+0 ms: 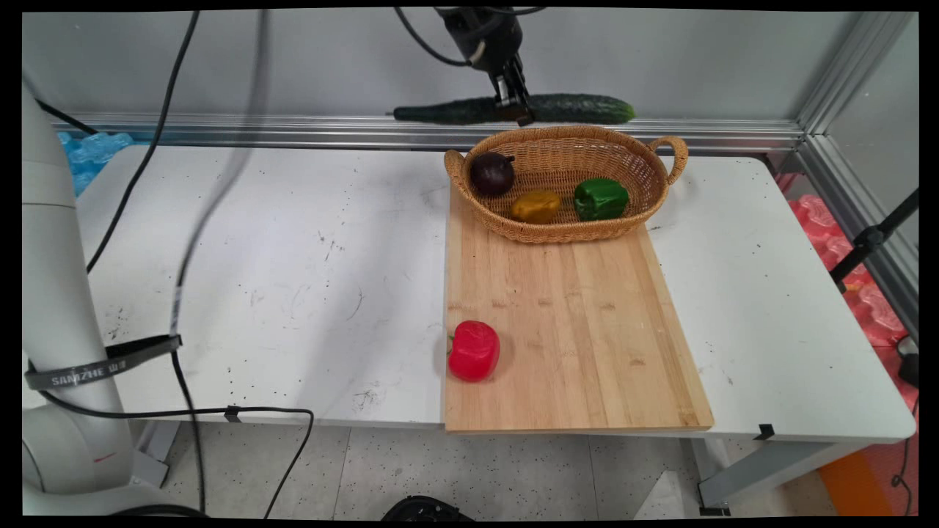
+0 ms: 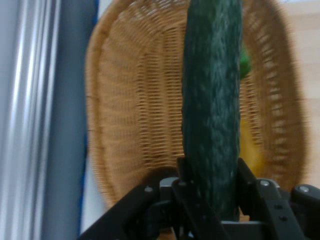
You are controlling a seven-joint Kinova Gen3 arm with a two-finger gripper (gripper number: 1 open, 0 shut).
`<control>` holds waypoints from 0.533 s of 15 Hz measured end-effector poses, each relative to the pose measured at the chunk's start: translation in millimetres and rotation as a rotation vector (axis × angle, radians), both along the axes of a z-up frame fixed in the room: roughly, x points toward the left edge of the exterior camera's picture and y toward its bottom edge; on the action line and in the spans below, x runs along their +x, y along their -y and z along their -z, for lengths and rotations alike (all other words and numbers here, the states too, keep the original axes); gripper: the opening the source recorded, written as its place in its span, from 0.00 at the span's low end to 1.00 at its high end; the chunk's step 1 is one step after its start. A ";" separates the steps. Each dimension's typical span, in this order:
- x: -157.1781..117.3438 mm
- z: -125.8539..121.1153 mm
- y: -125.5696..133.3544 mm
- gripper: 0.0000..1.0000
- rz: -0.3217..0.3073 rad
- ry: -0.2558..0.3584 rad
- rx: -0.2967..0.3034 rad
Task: Place the picked object in the vegetable basket
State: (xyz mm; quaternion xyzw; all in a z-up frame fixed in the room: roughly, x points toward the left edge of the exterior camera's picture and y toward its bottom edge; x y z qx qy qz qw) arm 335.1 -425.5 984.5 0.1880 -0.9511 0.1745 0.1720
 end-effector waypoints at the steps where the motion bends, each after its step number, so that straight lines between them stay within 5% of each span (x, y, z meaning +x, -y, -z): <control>1: 2.3 0.9 9.7 0.00 0.001 0.015 -0.010; 8: 3.1 29.6 69.8 0.00 0.038 0.099 -0.040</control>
